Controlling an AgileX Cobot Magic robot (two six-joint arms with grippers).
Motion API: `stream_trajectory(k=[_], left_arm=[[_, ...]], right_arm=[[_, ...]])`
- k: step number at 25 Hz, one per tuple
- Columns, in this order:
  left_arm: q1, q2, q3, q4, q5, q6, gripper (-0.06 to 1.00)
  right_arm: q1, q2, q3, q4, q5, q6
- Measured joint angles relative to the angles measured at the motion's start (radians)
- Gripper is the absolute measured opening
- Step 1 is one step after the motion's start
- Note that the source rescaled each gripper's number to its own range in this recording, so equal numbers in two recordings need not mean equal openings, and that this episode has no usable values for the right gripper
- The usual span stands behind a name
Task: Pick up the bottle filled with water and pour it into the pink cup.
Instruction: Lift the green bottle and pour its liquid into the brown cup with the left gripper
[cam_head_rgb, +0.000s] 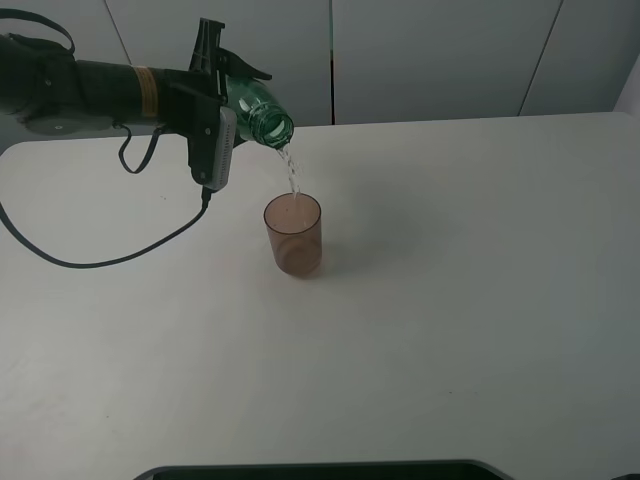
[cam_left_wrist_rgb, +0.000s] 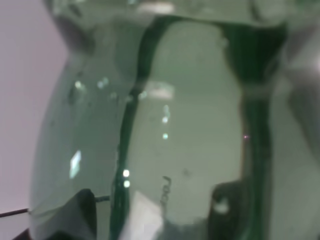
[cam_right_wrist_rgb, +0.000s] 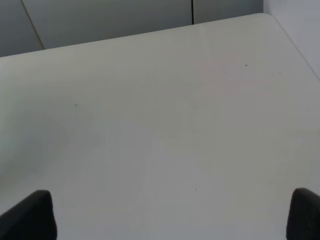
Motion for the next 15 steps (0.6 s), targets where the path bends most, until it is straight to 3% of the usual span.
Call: stream_trajectory(k=[15], left_arm=[[0.0,0.0,0.0,-0.04,0.0,0.037,0.0]], right_arm=[[0.0,0.0,0.0,0.0,0.0,0.0]])
